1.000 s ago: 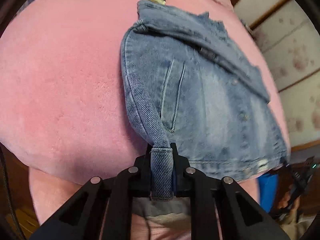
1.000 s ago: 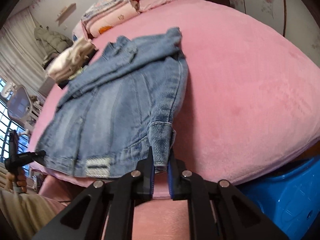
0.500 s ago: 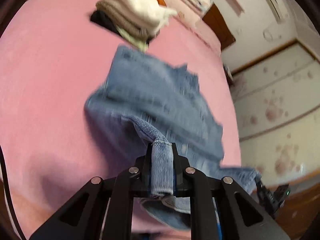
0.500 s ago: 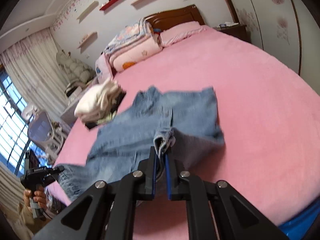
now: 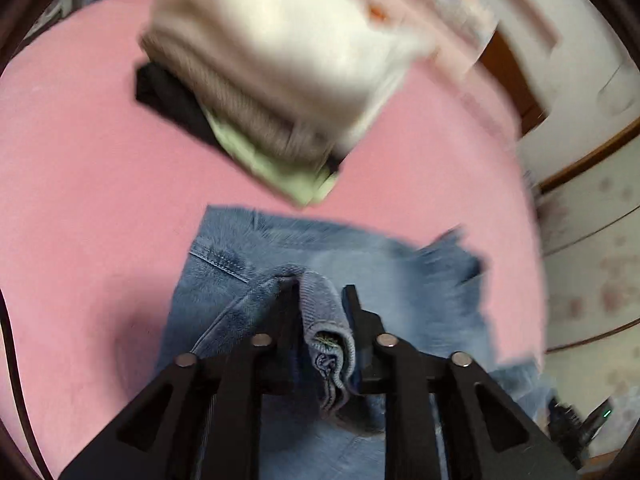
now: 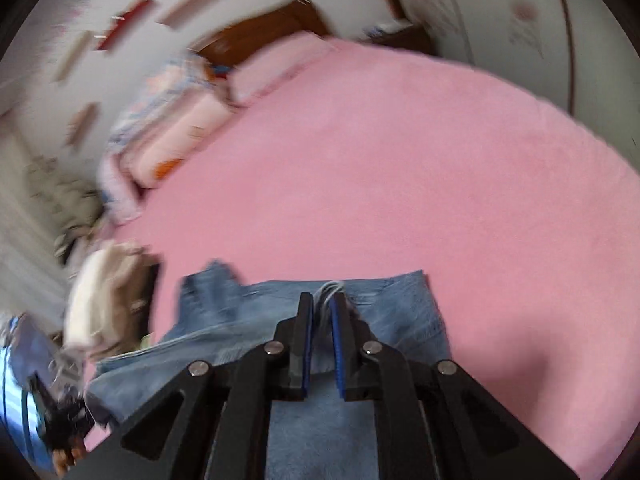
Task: Fold large clothes
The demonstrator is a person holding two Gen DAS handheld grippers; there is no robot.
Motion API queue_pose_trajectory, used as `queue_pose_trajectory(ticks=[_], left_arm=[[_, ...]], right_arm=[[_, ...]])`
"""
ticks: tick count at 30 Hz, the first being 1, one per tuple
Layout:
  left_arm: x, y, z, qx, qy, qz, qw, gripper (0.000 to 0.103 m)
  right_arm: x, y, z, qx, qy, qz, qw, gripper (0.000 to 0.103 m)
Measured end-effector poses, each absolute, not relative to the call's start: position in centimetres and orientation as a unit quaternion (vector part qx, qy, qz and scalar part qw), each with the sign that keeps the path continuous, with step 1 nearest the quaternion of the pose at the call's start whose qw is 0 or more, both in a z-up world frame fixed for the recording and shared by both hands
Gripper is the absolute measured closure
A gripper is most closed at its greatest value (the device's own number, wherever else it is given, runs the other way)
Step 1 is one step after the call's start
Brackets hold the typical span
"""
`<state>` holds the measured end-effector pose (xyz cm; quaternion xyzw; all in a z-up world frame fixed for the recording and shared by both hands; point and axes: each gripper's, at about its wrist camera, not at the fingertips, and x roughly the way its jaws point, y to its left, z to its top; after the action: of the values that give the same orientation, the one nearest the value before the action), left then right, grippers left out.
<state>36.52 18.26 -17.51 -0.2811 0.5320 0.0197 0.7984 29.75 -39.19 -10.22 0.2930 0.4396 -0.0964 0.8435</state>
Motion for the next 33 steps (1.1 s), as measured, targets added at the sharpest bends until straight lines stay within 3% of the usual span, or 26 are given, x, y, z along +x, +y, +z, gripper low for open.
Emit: queue_pose_trajectory(ticks=[1, 3, 6, 8, 12, 16, 20, 29, 30, 31, 33], left_arm=[[37.3, 18.1, -18.9, -0.275, 0.553, 0.021, 0.787, 0.069], [38.2, 18.1, -20.8, -0.272, 0.568, 0.014, 0.777, 0.067], [38.3, 19.1, -20.8, -0.294, 0.564, -0.029, 0.771, 0.055], [38.3, 19.8, -20.4, -0.294, 0.558, -0.050, 0.774, 0.053], [37.6, 20.8, -18.2, -0.247, 0.527, -0.065, 0.811, 0.038], [37.8, 20.8, -17.6, -0.181, 0.519, -0.083, 0.831, 0.038], [38.2, 20.0, -18.7, -0.150, 0.530, -0.105, 0.828, 0.038], [39.2, 16.6, -22.0, -0.031, 0.560, -0.094, 0.822, 0.038], [39.3, 16.5, -21.9, -0.027, 0.558, -0.088, 0.825, 0.044], [39.2, 16.4, -21.8, -0.025, 0.555, -0.084, 0.827, 0.064], [39.0, 16.4, -21.5, -0.015, 0.554, -0.057, 0.830, 0.084]], right_arm=[[30.6, -39.2, -11.5, 0.295, 0.463, -0.102, 0.830, 0.094], [32.1, -39.1, -14.0, 0.285, 0.512, -0.101, 0.804, 0.093], [32.0, -38.6, -15.0, 0.250, 0.518, -0.084, 0.814, 0.093], [31.6, -38.8, -15.2, 0.239, 0.519, -0.076, 0.817, 0.088], [31.3, -39.6, -16.1, 0.222, 0.525, -0.059, 0.820, 0.082], [31.7, -39.4, -16.2, 0.206, 0.525, -0.042, 0.825, 0.078], [32.4, -39.0, -16.7, 0.199, 0.534, -0.010, 0.822, 0.058], [33.3, -37.0, -17.8, 0.131, 0.546, -0.012, 0.827, 0.055], [33.3, -37.0, -17.7, 0.131, 0.544, -0.017, 0.829, 0.057], [33.1, -36.8, -17.6, 0.124, 0.540, -0.020, 0.832, 0.066], [32.6, -36.2, -17.3, 0.103, 0.531, -0.026, 0.841, 0.071]])
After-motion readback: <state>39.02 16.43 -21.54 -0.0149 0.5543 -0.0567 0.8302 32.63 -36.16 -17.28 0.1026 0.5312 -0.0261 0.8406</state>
